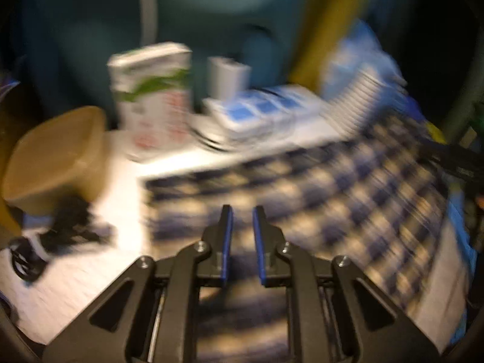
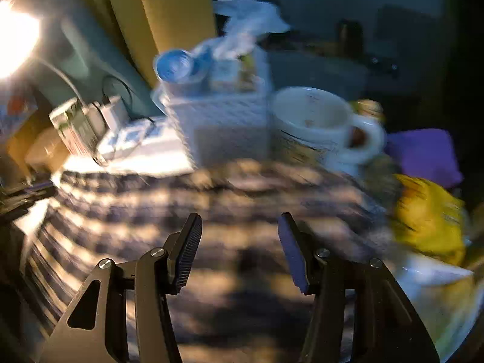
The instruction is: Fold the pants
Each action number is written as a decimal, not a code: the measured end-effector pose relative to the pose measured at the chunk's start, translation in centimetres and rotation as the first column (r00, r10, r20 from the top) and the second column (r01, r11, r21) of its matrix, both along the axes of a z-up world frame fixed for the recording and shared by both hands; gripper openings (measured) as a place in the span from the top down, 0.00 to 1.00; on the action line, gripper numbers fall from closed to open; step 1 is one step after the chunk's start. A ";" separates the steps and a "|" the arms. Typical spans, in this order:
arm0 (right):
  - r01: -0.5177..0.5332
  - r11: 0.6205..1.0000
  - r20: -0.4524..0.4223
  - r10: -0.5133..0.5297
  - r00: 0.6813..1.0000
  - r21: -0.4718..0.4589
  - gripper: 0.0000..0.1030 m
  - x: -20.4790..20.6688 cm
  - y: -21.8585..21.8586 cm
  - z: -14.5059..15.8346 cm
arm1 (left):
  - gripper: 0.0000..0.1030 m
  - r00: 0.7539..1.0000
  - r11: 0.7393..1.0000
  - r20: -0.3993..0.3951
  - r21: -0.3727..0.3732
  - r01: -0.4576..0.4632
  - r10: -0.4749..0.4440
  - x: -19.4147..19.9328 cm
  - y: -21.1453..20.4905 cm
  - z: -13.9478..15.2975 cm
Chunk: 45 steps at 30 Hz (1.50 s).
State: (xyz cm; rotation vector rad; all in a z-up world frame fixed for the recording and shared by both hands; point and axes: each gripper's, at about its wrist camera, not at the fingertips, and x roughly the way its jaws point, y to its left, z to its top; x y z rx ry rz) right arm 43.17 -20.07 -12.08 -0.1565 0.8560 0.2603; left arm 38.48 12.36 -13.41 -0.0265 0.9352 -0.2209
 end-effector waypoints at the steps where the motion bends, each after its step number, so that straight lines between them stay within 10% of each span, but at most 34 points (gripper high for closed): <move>1: 0.014 1.000 -0.023 -0.015 1.000 -0.016 0.46 -0.2 -1.0 -1.0 | 0.86 0.999 0.999 -0.023 0.001 0.037 -0.037 -0.5 -1.1 -0.6; 13: -0.024 0.998 -0.035 0.022 0.999 -0.050 0.46 -5.7 -6.9 -2.9 | 0.86 0.993 0.994 -0.089 0.083 -0.074 0.081 1.1 -2.6 -2.0; 21: 0.077 0.997 0.013 -0.078 0.997 0.024 0.46 -10.1 -9.4 -1.1 | 0.86 0.999 0.998 -0.006 -0.019 0.054 -0.054 -5.3 -9.6 1.7; 27: -0.031 0.998 0.042 0.028 0.999 0.056 0.46 -10.8 -5.5 -1.4 | 0.86 0.991 0.992 -0.053 -0.012 0.124 -0.124 -7.7 -15.5 -0.6; 31: -0.038 0.999 -0.043 0.038 0.998 -0.011 0.46 -10.4 -4.5 -4.8 | 0.86 0.992 0.995 -0.076 0.005 0.099 -0.099 -8.1 -15.6 -3.0; 45: -0.025 1.000 0.038 0.025 0.999 -0.001 0.46 -14.4 -5.7 -2.0 | 0.86 0.998 0.998 -0.019 -0.014 0.058 -0.059 -14.2 -12.8 -0.3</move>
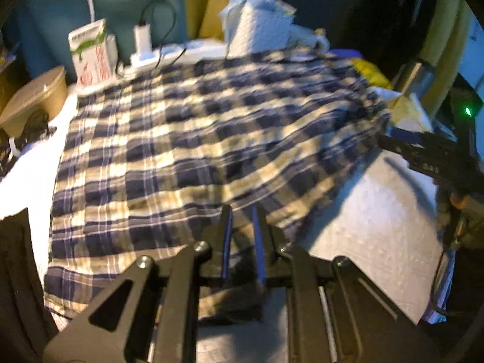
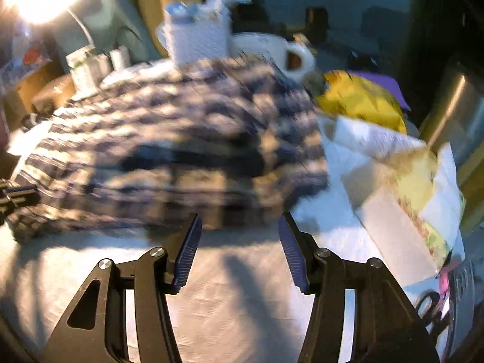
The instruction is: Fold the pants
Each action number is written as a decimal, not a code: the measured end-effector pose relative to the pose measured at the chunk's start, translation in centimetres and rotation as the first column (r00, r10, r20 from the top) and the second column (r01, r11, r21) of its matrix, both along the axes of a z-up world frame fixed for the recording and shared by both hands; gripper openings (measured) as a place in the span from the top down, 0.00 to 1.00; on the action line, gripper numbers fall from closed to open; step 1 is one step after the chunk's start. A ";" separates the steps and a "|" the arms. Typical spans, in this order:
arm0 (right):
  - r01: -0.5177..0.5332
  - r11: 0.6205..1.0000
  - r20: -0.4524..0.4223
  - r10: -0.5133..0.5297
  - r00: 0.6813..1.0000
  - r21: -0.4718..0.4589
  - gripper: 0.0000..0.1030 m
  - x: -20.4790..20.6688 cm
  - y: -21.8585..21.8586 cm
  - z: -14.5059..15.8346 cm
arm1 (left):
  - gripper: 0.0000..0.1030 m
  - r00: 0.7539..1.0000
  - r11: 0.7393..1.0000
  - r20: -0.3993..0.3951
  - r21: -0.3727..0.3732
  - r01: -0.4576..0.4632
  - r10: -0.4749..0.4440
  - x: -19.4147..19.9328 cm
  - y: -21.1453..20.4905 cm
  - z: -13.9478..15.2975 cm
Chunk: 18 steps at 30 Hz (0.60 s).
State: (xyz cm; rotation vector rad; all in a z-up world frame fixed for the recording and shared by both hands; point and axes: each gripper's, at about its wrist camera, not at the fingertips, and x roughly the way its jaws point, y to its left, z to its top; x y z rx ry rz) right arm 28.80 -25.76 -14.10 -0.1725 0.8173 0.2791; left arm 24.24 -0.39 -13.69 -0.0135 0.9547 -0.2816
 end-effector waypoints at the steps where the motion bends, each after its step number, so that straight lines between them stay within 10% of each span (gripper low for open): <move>1: -0.040 0.999 0.019 0.039 0.999 0.016 0.46 -0.1 1.5 0.5 | 0.86 1.000 1.000 0.005 0.006 0.007 -0.007 -0.2 -0.3 -0.1; 10: -0.259 0.966 -0.024 0.258 0.966 -0.011 0.46 3.1 11.8 -1.7 | 0.86 0.999 0.999 -0.046 -0.027 -0.023 0.022 -2.0 0.8 -2.5; 18: -0.266 0.963 -0.128 0.260 0.957 -0.035 0.45 2.8 9.9 -3.5 | 0.86 0.994 0.994 -0.049 -0.027 -0.103 0.101 -2.7 5.4 -1.8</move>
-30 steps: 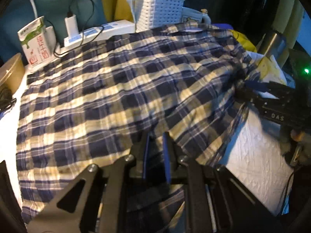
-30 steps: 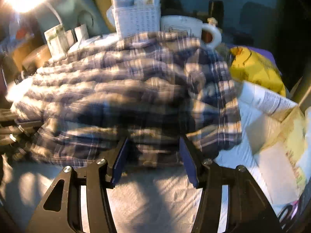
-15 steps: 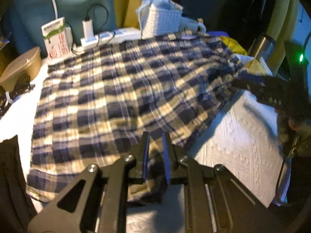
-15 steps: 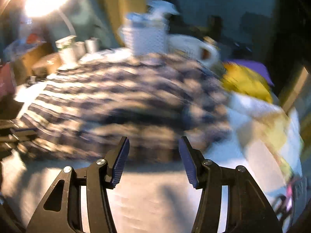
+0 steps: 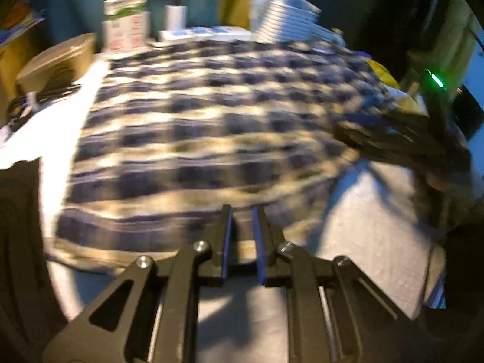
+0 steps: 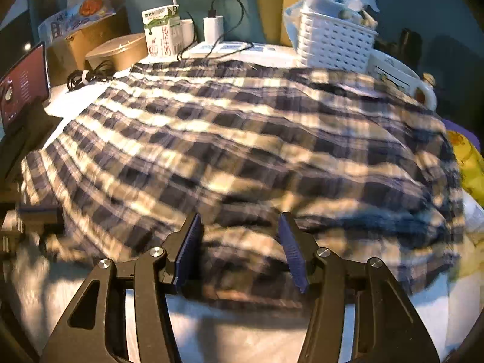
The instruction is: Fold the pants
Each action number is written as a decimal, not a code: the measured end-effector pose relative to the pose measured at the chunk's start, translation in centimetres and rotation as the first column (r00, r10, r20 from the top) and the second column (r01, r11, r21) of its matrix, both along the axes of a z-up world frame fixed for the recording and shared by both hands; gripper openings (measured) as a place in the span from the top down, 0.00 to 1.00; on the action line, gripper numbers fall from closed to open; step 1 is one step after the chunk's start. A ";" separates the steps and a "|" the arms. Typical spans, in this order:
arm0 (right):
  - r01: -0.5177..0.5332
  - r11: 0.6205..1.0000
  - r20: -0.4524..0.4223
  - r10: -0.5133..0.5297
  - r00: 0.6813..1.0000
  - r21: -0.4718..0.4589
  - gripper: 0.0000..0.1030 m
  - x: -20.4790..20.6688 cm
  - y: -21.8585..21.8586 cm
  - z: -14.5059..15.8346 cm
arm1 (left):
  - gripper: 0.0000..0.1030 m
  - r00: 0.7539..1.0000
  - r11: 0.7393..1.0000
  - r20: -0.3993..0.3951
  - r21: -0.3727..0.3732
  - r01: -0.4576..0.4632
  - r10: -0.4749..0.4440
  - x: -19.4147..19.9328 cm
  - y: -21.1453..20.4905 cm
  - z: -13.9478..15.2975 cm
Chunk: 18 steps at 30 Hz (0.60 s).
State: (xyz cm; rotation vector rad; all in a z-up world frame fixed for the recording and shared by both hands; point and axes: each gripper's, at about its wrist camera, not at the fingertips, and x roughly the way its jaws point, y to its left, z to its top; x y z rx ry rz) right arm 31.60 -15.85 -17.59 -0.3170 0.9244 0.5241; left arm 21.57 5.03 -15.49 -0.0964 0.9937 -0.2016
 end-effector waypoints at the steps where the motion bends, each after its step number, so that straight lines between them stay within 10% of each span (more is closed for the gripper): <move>1: 0.005 1.000 -0.012 -0.005 1.000 0.001 0.45 -0.3 -0.6 0.1 | 0.86 1.000 1.000 0.005 0.006 -0.022 0.022 0.2 0.9 0.0; 10: 0.089 0.991 0.082 -0.097 0.992 0.098 0.45 1.9 -3.8 4.0 | 0.86 0.992 0.991 0.023 0.042 -0.129 0.128 1.1 5.6 -0.7; 18: 0.141 0.990 0.008 -0.142 0.990 0.018 0.45 4.2 -4.3 0.3 | 0.86 0.990 0.990 0.041 0.037 -0.138 0.136 0.2 5.7 -0.8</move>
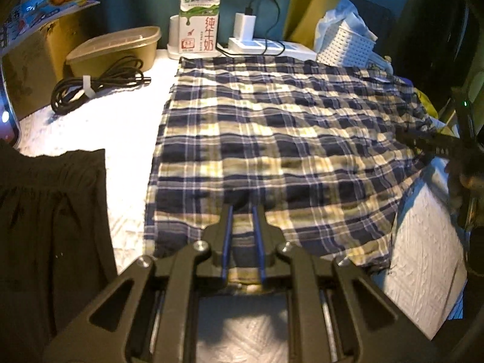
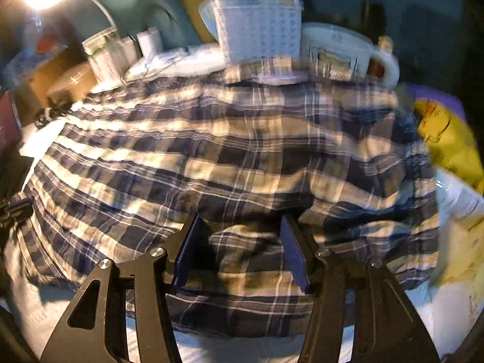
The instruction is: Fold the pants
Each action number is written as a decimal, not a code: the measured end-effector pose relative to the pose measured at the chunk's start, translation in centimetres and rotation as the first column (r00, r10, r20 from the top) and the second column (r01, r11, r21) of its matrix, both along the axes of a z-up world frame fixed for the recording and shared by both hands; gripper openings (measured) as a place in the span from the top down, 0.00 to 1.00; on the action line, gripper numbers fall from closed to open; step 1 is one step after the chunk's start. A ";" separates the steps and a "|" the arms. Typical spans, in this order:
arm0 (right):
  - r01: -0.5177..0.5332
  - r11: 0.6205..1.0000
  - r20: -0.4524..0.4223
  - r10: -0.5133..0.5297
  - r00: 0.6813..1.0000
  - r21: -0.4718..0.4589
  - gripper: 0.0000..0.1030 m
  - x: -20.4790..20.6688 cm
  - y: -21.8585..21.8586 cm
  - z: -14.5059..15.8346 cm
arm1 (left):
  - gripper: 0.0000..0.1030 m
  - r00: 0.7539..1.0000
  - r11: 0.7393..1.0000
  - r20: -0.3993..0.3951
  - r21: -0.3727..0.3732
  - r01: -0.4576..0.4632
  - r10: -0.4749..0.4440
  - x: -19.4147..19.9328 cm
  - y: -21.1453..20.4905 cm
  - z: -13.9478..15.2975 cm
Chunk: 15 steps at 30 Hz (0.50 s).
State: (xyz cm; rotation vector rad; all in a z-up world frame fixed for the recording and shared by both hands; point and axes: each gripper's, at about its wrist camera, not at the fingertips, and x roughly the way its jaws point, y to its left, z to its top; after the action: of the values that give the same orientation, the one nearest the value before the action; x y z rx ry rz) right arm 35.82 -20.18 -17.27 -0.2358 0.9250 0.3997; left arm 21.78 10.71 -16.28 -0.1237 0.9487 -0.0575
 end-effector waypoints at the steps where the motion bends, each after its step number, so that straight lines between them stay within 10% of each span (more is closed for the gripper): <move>1: 0.006 1.000 -0.001 -0.006 1.000 -0.012 0.45 -0.4 -0.3 0.0 | 0.86 1.000 1.000 0.001 0.001 0.000 0.000 0.0 0.1 0.0; 15: 0.227 0.960 -0.070 -0.218 0.973 0.163 0.38 -6.8 -9.6 1.5 | 0.85 0.992 0.997 0.098 -0.029 -0.073 0.076 -1.1 0.7 3.3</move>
State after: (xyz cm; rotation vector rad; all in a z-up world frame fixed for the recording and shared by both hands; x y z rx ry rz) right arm 28.97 -29.75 -15.72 0.0360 0.9507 0.2755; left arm 20.66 11.37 -12.98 -0.1784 0.8437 -0.0069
